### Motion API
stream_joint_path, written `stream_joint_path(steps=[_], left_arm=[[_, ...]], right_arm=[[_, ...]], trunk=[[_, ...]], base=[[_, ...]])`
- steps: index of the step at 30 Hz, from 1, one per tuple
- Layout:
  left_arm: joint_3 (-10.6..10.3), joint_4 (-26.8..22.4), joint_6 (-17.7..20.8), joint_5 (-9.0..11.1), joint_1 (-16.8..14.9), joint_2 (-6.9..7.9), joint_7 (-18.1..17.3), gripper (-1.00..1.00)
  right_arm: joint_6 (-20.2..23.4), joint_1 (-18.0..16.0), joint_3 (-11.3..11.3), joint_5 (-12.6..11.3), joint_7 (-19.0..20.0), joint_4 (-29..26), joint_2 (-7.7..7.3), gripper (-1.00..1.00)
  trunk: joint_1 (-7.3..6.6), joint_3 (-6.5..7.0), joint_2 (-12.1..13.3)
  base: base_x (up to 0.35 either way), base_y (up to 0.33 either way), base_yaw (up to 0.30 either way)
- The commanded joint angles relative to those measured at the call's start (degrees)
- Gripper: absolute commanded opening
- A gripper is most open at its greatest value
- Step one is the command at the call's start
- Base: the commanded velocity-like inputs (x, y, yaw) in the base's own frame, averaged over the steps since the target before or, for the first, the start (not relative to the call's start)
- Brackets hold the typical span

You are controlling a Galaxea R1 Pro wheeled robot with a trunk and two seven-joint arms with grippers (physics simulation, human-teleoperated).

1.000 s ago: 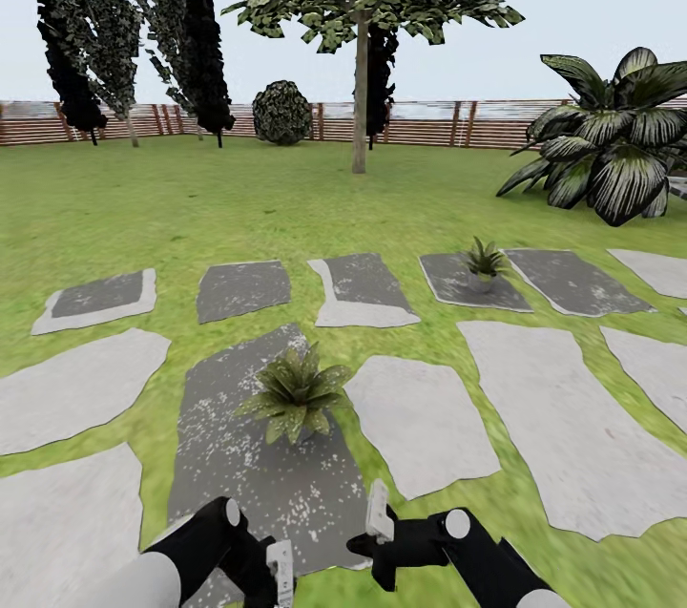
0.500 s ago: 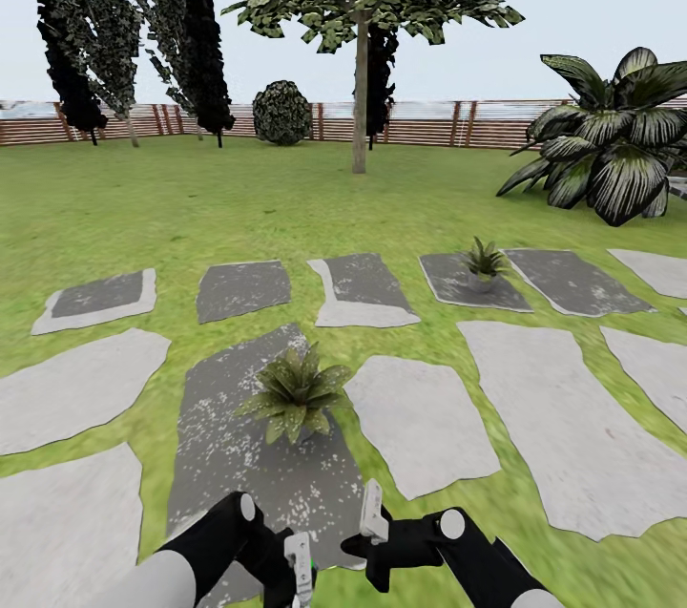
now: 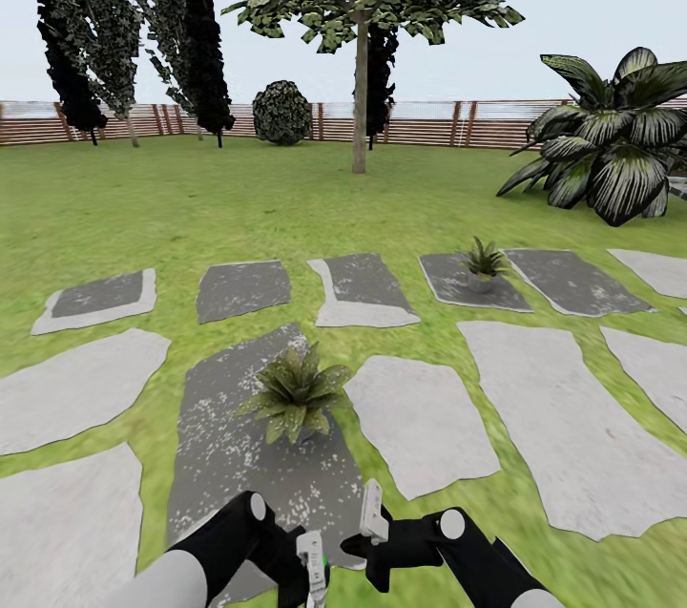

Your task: Pick up the pesticide atomizer in the garden and spray insectifuge to fully cover both potted plants in the garden.

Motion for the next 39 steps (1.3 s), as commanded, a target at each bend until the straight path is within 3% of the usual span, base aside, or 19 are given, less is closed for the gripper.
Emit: stream_joint_path(steps=[1,5,6,7,10,39], left_arm=[[0.0,-0.1,0.0,-0.2,0.0,-0.1,-0.2,-1.0],[0.0,-0.2,0.0,-0.2,0.0,-0.72,-0.1,-1.0],[0.0,-0.2,-0.1,0.4,0.0,-0.86,-0.1,-1.0],[-0.1,-0.2,-0.1,2.6,0.0,-0.96,-0.2,-1.0],[-0.2,-0.2,-0.3,3.9,0.0,-1.0,-0.2,-1.0],[-0.1,-0.2,-1.9,4.3,0.0,-0.96,-0.2,-1.0]], right_arm=[[-0.3,0.0,-0.1,0.5,0.0,-0.1,0.01,-1.0],[-0.3,0.0,-0.1,0.5,0.0,-0.1,0.01,-1.0],[-0.3,0.0,-0.1,0.5,0.0,-0.1,0.01,-1.0],[-0.3,0.0,-0.1,0.5,0.0,-0.1,0.01,-1.0],[-0.3,0.0,-0.1,0.5,0.0,-0.1,0.01,-1.0],[-0.3,0.0,-0.1,0.7,-0.1,0.3,0.01,-1.0]], trunk=[[-0.01,-0.05,0.0],[-0.01,-0.05,0.0],[-0.01,-0.05,0.0],[-0.01,-0.05,0.0],[-0.01,-0.05,0.0],[-0.01,-0.05,0.0]], base=[[0.0,0.0,0.0],[0.0,0.0,0.0],[0.0,0.0,0.0],[0.0,0.0,0.0],[0.0,0.0,0.0],[0.0,0.0,0.0]])
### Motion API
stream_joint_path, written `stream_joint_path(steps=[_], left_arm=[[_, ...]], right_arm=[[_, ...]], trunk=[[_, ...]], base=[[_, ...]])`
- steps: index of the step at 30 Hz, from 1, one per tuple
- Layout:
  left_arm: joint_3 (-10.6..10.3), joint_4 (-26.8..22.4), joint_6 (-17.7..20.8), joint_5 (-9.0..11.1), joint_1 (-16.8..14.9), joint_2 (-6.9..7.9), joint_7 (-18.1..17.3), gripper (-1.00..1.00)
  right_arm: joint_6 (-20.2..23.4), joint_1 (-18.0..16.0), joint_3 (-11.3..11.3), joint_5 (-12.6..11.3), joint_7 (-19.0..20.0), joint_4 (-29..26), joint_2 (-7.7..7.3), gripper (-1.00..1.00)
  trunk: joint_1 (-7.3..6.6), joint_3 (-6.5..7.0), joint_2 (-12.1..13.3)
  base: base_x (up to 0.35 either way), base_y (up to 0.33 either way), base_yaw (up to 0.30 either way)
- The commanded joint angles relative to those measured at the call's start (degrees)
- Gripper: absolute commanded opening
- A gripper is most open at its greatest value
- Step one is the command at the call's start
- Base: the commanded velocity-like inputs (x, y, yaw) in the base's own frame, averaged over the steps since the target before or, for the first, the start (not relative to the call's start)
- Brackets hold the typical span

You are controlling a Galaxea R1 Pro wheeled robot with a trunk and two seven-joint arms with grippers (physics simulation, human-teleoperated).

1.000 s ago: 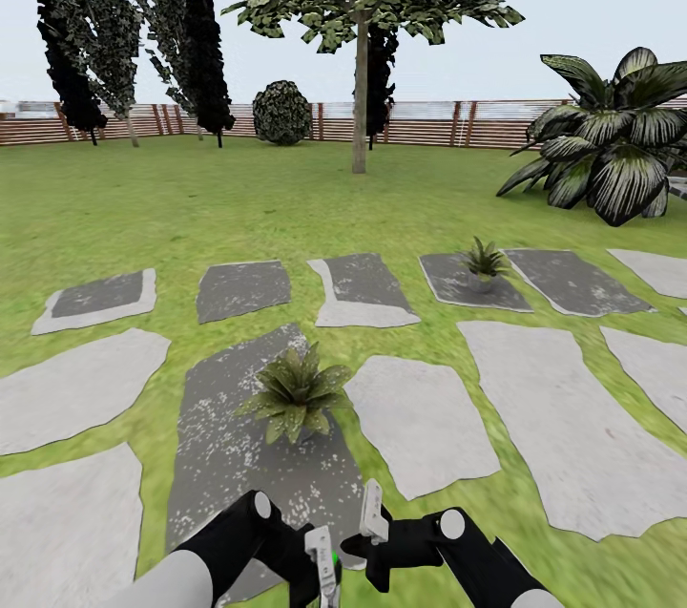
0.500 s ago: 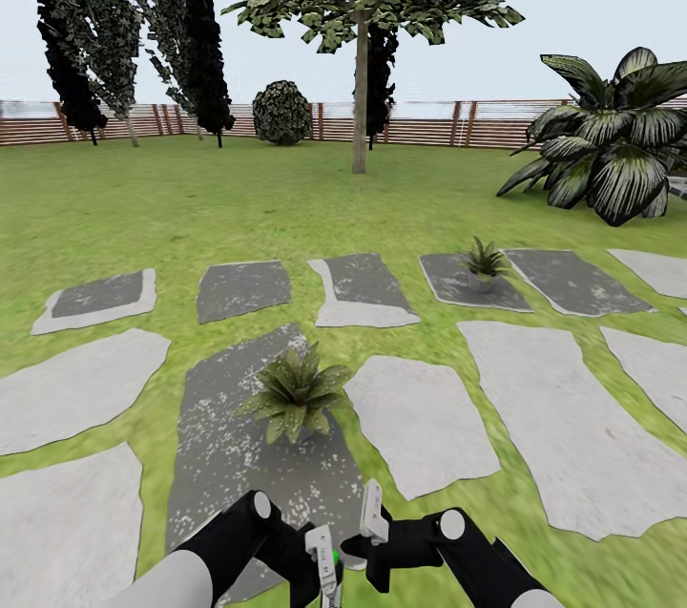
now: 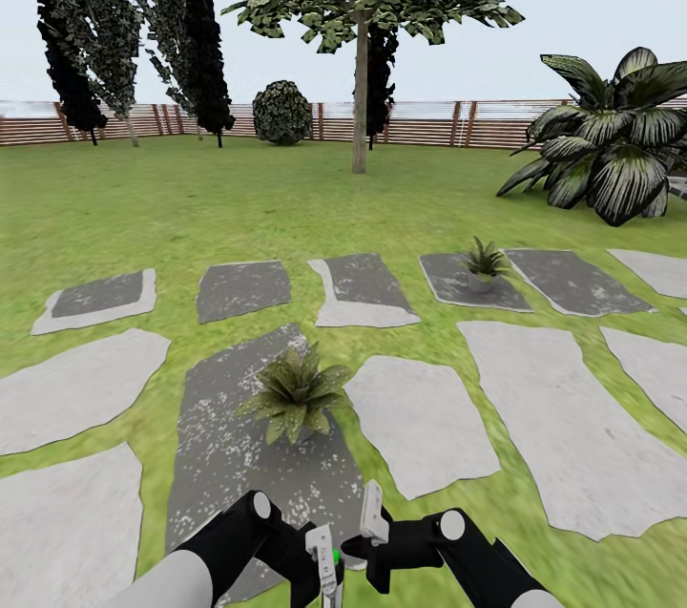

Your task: Pick up the pesticide atomizer in the garden and spray insectifuge to fully cover both potted plants in the garden.

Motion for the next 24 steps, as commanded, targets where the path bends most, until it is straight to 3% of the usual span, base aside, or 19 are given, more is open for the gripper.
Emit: stream_joint_path(steps=[1,18,21,24], left_arm=[[0.0,0.0,-0.6,-0.3,0.0,-0.03,-0.2,-1.0],[0.1,-0.1,-1.1,-0.2,0.0,-0.2,-0.4,-1.0],[-0.1,0.0,-1.2,1.4,0.0,-0.17,-0.4,-1.0],[-0.4,0.3,-1.1,1.3,0.0,0.35,-0.2,-1.0]], right_arm=[[-0.3,0.0,-0.1,0.5,0.0,-0.1,0.01,-1.0],[-0.3,0.0,-0.1,0.5,-0.1,0.1,-0.08,-1.0],[-0.3,0.0,-0.1,0.5,-0.1,0.1,-0.08,-1.0],[-0.3,0.0,0.0,0.5,-0.1,0.1,-0.08,-1.0]], trunk=[[-0.01,-0.05,0.0],[-0.01,-0.05,0.0],[-0.01,-0.05,0.0],[-0.01,-0.05,0.0]], base=[[0.0,0.0,0.0],[0.0,0.0,0.0],[0.0,0.0,0.0],[0.0,0.0,0.0]])
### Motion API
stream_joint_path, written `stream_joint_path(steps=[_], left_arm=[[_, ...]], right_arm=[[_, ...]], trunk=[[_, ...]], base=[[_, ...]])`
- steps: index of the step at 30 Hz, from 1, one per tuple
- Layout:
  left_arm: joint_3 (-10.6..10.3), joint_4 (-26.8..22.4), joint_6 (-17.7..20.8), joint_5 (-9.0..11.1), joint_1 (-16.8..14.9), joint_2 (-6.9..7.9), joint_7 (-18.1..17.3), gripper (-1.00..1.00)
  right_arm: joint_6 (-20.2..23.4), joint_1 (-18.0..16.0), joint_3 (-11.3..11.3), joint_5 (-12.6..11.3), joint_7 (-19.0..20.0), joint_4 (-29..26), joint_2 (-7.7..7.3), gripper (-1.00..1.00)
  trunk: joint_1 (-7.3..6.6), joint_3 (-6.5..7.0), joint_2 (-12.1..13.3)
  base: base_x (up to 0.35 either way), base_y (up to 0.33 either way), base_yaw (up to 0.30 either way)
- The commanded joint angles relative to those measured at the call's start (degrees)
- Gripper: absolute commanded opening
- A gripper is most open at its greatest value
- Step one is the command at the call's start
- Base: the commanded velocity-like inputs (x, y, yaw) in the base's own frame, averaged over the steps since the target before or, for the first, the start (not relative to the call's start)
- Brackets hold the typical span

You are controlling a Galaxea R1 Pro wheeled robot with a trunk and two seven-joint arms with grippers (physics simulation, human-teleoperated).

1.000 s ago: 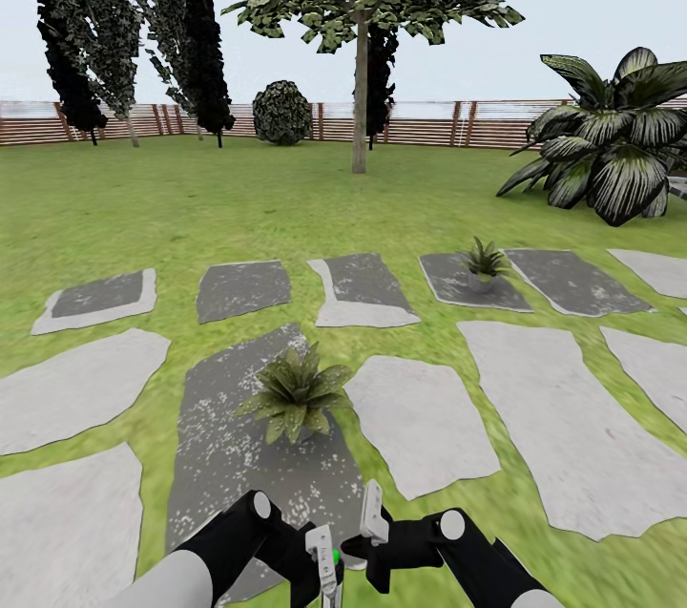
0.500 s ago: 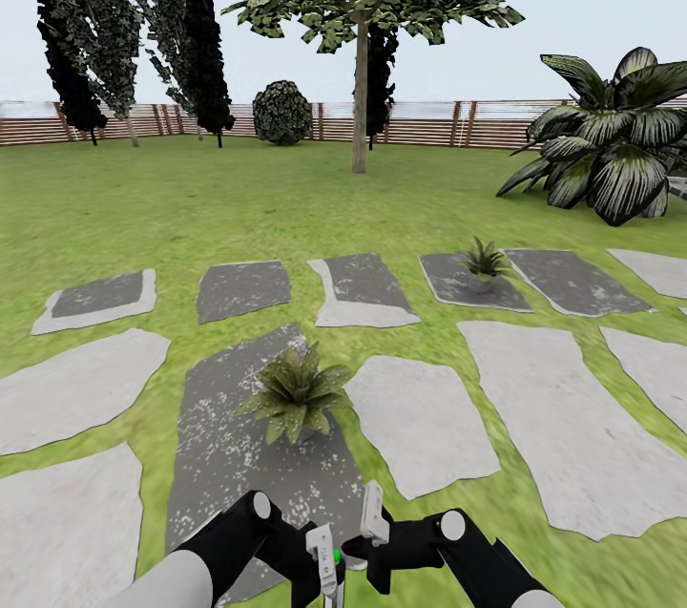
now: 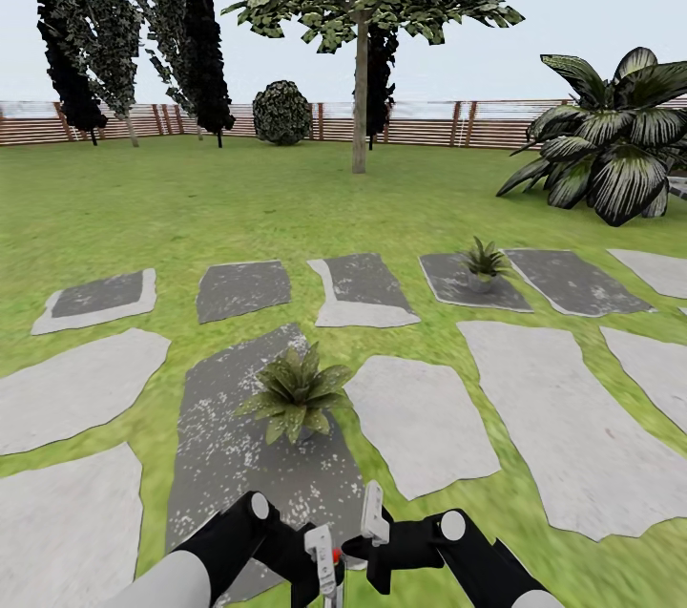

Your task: Pick up the pesticide atomizer in the garden and spray insectifuge to fully cover both potted plants in the garden.

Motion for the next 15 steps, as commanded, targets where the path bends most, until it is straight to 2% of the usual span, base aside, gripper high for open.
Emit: stream_joint_path(steps=[1,3,4,8,15], left_arm=[[0.0,0.0,-0.1,-0.4,0.0,0.31,-0.1,-1.0],[-0.2,0.0,0.0,-0.5,0.1,1.94,-0.1,-1.0],[-0.2,0.0,0.2,-0.5,0.1,3.54,-0.1,-1.0],[-0.3,0.0,0.2,-0.6,0.6,7.92,-0.2,-1.0],[-0.3,0.3,0.0,-0.6,0.9,13.25,-0.2,-1.0]], right_arm=[[-0.3,0.0,0.0,0.5,0.0,-0.1,0.01,-1.0],[-0.3,0.0,0.0,0.5,0.0,-0.1,0.01,-1.0],[-0.3,0.0,0.1,0.5,0.0,-0.1,0.01,-1.0],[-0.3,0.0,0.1,0.5,0.0,-0.1,0.01,-1.0],[-0.3,0.0,0.1,0.6,0.0,0.0,-0.23,-1.0]], trunk=[[-0.01,-0.05,0.0],[-0.01,-0.05,0.0],[-0.01,-0.05,0.0],[-0.01,-0.05,0.0],[-0.01,-0.05,0.0]], base=[[0.0,0.0,0.0],[0.0,0.0,0.0],[0.0,0.0,0.0],[0.0,0.0,0.0],[0.0,0.0,0.0]])
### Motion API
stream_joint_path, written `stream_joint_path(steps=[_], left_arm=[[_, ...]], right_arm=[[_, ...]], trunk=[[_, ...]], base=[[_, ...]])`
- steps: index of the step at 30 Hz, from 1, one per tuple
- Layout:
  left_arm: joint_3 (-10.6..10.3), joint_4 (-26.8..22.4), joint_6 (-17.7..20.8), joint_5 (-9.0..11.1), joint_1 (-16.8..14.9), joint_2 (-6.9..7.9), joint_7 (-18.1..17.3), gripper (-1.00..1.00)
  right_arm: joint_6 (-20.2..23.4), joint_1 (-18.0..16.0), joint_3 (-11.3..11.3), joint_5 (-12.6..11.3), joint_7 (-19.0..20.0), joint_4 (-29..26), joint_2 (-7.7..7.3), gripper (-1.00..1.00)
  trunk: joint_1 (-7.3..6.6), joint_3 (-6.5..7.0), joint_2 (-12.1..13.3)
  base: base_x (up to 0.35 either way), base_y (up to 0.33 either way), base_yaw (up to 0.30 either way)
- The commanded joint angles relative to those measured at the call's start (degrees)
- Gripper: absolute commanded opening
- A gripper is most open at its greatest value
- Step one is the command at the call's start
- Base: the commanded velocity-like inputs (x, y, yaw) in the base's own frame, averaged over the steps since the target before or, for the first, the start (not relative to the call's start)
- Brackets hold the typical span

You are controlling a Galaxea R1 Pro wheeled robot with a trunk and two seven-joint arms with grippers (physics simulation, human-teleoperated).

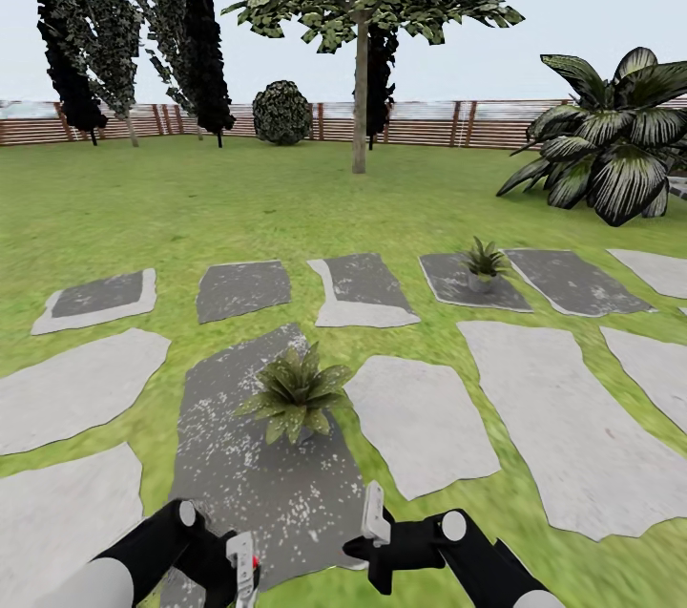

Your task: Pick up the pesticide atomizer in the garden and spray insectifuge to fully cover both potted plants in the garden.

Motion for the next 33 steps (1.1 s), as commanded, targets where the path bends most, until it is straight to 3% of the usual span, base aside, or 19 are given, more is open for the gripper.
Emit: stream_joint_path(steps=[1,4,5,8,11,12,13,16,17,18,20,23,25,28,30,33], left_arm=[[0.1,-0.1,-0.3,-0.2,0.0,1.29,-0.1,-1.0],[0.3,0.2,-0.6,-0.1,0.2,4.7,0.0,-1.0],[0.5,0.3,-0.6,0.2,0.4,5.93,0.0,-1.0],[2.1,1.1,-0.5,1.6,0.6,8.2,2.4,-1.0],[3.3,4.3,-0.5,4.3,0.8,8.0,10.1,-1.0],[3.5,6.7,-0.6,7.5,0.8,7.56,14.6,-1.0],[3.5,8.4,-1.4,12.2,0.8,7.01,18.3,-1.0],[3.6,10.8,-6.6,23.6,0.8,6.38,25.0,-1.0],[3.6,12.1,-7.5,27.5,0.8,6.1,27.2,-1.0],[3.6,12.8,-7.9,30.2,0.8,5.81,28.8,-1.0],[3.6,13.7,-8.5,37.3,1.6,5.24,34.1,-1.0],[3.6,14.0,-12.4,44.1,2.9,4.65,38.9,-1.0],[3.6,14.2,-14.5,46.9,3.4,4.12,42.1,-1.0],[3.6,14.3,-15.6,48.6,5.4,3.43,48.9,-1.0],[3.6,15.0,-15.7,48.7,6.6,3.0,52.0,-1.0],[3.6,15.9,-15.7,48.7,6.8,2.41,52.4,-1.0]], right_arm=[[-0.3,0.0,-0.1,0.5,0.0,0.0,-0.12,-1.0],[-0.4,0.0,-0.1,0.5,0.0,0.0,-0.44,-1.0],[-0.4,0.0,-0.1,0.5,0.0,0.0,-0.62,1.0],[-0.4,0.0,-0.4,0.4,-0.1,0.0,-1.07,1.0],[-0.4,0.0,-0.5,0.3,-5.0,0.8,-1.92,1.0],[-0.4,0.0,-0.5,0.1,-12.5,3.3,-2.35,1.0],[-0.4,0.1,-0.5,0.0,-21.1,7.7,-2.53,1.0],[-0.7,0.1,-0.6,-0.9,-38.3,15.4,-2.41,1.0],[-1.1,0.2,-0.6,-2.3,-43.3,16.4,-2.31,1.0],[-1.7,0.2,-0.6,-3.8,-46.6,16.8,-2.28,1.0],[-6.0,0.7,-0.5,-10.2,-55.0,17.4,-2.36,1.0],[-10.9,1.6,-0.6,-16.0,-62.7,19.0,-2.45,1.0],[-13.9,1.9,-0.5,-17.9,-67.5,20.5,-2.47,1.0],[-20.0,2.2,-0.5,-18.9,-74.3,24.7,-2.57,1.0],[-21.0,2.3,-0.5,-19.1,-75.4,25.9,-2.64,1.0],[-20.9,2.3,-0.4,-19.0,-75.3,26.7,-2.65,1.0]], trunk=[[-0.01,-0.05,0.0],[-0.01,-0.05,0.0],[-0.01,-0.05,0.0],[-0.01,-0.05,0.0],[-0.01,-0.05,0.0],[-0.01,-0.05,0.0],[-0.01,-0.05,0.0],[-0.01,-0.05,0.0],[-0.01,-0.05,0.0],[-0.01,-0.05,0.0],[-0.01,-0.05,0.0],[-0.01,-0.05,0.0],[-0.01,-0.05,0.0],[-0.01,-0.05,0.0],[-0.01,-0.05,0.0],[-0.01,-0.05,0.0]], base=[[0.0,0.0,0.0],[0.0,0.0,0.0],[0.0,0.0,0.0],[0.0,0.0,0.0],[0.0,0.0,0.0],[0.0,0.0,0.0],[0.0,0.0,0.0],[0.0,0.0,0.0],[0.0,0.0,0.0],[0.0,0.0,0.0],[0.0,0.0,0.0],[0.0,0.0,0.0],[0.0,0.0,0.0],[0.0,0.0,0.0],[0.0,0.0,0.0],[0.0,0.0,0.0]])
